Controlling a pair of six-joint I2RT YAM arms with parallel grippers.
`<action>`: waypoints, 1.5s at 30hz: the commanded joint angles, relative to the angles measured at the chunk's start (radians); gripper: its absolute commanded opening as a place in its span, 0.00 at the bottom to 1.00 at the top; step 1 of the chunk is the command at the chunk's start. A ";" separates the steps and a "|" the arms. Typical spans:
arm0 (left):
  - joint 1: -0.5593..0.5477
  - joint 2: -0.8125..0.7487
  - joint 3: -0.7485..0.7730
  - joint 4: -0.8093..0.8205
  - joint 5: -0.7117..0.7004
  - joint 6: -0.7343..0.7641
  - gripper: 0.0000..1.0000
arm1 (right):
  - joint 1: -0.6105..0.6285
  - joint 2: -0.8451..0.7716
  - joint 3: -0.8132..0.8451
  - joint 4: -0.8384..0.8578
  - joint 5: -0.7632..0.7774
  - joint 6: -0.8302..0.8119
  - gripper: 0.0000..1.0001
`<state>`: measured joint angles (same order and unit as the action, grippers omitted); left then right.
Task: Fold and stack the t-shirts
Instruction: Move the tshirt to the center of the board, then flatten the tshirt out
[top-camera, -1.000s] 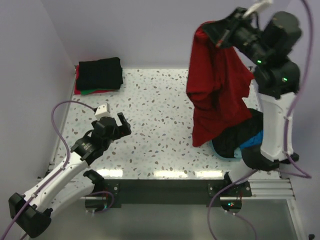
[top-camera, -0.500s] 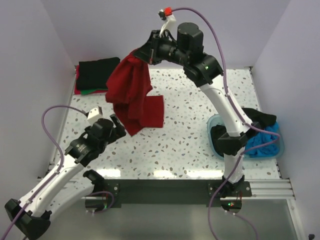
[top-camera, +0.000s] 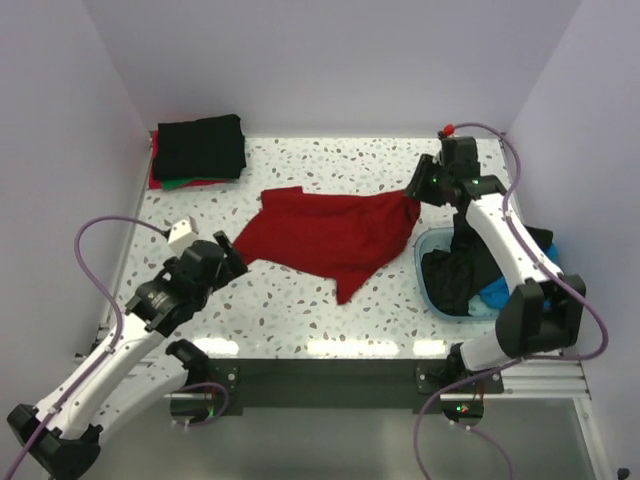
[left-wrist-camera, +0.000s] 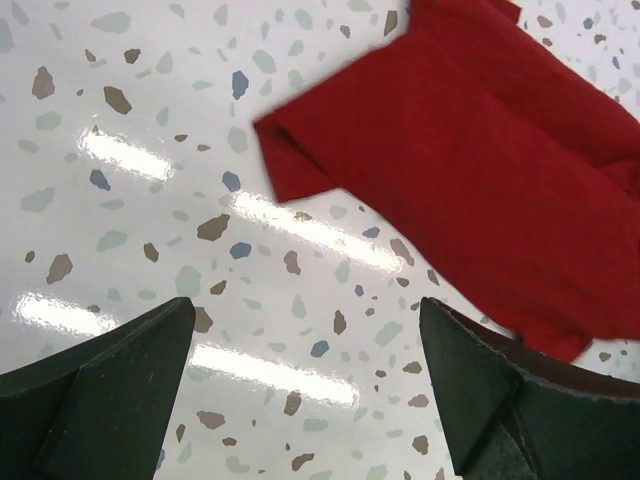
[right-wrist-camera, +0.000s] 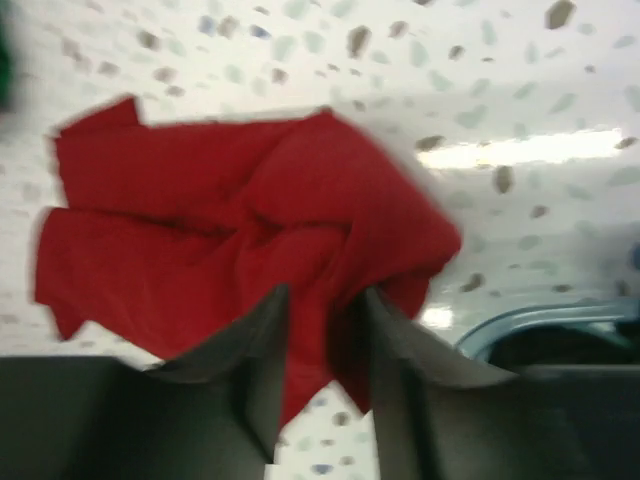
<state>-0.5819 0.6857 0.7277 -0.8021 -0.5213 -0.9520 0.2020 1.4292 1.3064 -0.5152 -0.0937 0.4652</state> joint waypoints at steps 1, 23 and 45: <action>0.001 0.055 0.021 0.012 -0.028 -0.044 1.00 | -0.010 0.097 0.045 -0.017 0.025 -0.105 0.45; 0.301 0.618 -0.148 0.662 0.455 0.091 0.96 | 0.543 -0.314 -0.485 -0.017 0.291 0.159 0.99; 0.301 0.550 -0.116 0.738 0.400 0.199 0.00 | 0.694 0.007 -0.520 0.045 0.532 0.244 0.00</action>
<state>-0.2836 1.3674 0.5812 -0.0105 -0.0635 -0.7937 0.8913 1.4849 0.7609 -0.4107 0.3309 0.7055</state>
